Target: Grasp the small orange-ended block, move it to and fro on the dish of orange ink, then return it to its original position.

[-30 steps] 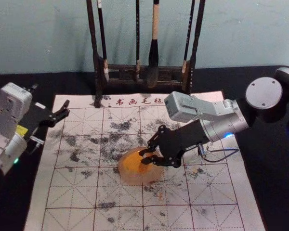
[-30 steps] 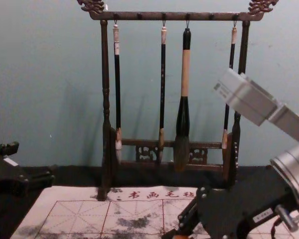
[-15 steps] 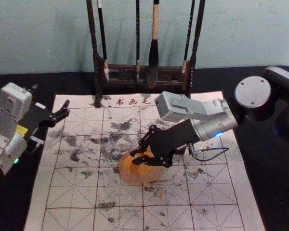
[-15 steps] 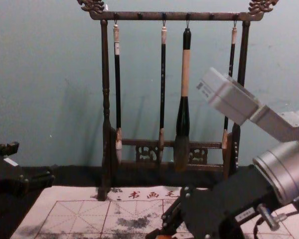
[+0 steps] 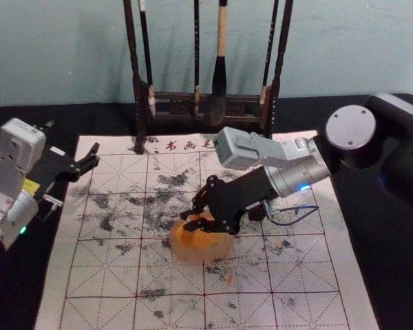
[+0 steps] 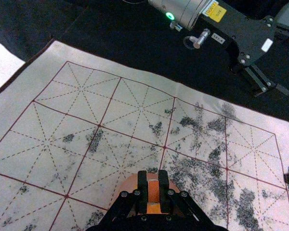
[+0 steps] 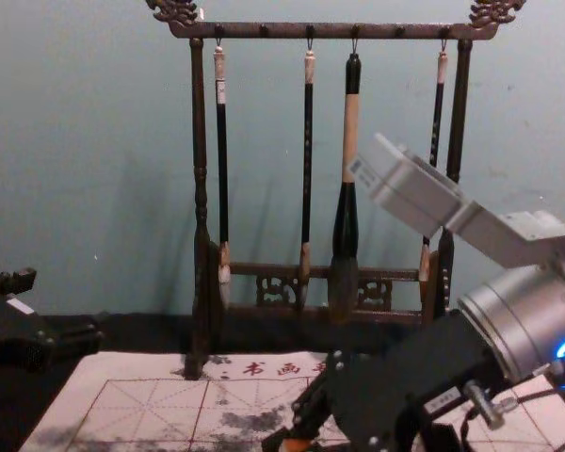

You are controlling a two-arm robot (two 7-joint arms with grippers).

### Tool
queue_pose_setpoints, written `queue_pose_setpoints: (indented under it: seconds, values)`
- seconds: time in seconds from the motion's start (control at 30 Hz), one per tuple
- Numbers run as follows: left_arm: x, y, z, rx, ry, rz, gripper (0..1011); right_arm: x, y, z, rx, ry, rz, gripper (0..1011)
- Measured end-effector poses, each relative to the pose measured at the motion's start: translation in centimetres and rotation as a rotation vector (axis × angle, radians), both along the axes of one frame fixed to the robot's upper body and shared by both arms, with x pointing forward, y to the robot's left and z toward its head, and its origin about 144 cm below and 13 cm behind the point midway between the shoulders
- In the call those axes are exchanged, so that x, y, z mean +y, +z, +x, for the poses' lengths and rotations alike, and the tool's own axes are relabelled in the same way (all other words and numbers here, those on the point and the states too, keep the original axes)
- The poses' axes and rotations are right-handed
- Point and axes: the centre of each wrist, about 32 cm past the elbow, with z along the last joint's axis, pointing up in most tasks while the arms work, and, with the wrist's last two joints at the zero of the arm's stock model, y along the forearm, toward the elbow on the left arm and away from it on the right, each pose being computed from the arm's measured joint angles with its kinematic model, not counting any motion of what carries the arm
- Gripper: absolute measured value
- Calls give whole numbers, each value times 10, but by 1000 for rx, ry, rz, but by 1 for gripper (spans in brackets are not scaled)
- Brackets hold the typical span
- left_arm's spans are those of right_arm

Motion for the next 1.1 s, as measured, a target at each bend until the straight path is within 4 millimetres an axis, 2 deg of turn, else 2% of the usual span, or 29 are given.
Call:
queue_pose_setpoints:
  seconds: [1.1]
  values:
    - [0, 0, 0, 0, 0, 0, 1001, -12, 4, 6, -36, -63, -17, 132]
